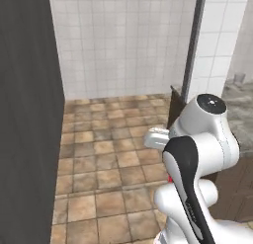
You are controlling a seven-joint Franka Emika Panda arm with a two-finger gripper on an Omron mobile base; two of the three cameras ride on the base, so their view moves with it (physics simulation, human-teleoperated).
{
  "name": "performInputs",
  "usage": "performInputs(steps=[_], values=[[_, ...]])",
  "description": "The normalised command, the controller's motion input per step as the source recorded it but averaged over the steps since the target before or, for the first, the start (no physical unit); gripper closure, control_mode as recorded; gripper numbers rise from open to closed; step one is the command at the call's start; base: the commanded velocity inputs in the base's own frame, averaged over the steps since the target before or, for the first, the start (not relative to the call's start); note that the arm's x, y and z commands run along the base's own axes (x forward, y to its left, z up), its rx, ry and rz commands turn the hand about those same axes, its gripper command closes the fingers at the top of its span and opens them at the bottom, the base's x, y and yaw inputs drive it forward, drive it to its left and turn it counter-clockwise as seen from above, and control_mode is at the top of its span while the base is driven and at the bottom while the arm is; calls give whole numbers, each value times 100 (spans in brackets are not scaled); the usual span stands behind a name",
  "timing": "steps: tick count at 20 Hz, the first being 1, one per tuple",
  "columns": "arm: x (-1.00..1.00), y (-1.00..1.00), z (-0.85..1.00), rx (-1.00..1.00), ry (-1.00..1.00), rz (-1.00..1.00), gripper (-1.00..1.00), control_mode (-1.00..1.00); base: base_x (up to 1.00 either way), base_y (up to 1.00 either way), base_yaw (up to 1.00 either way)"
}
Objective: Take a straw from the drawer in front and place it inside the glass cup on the dining counter.
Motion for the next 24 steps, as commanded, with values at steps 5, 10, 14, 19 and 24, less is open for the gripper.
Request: performInputs(steps=[5, 10, 14, 19, 24], values=[[0, 0, 0, 0, 0, 0, 100, 100, 100, 74, -35], [0, 0, 0, 0, 0, 0, 100, 100, 100, 64, -37], [0, 0, 0, 0, 0, 0, 100, 100, 100, 49, -41], [0, 0, 0, 0, 0, 0, 100, 100, 100, 48, -43], [0, 0, 0, 0, 0, 0, 100, 100, 99, 53, -44]])
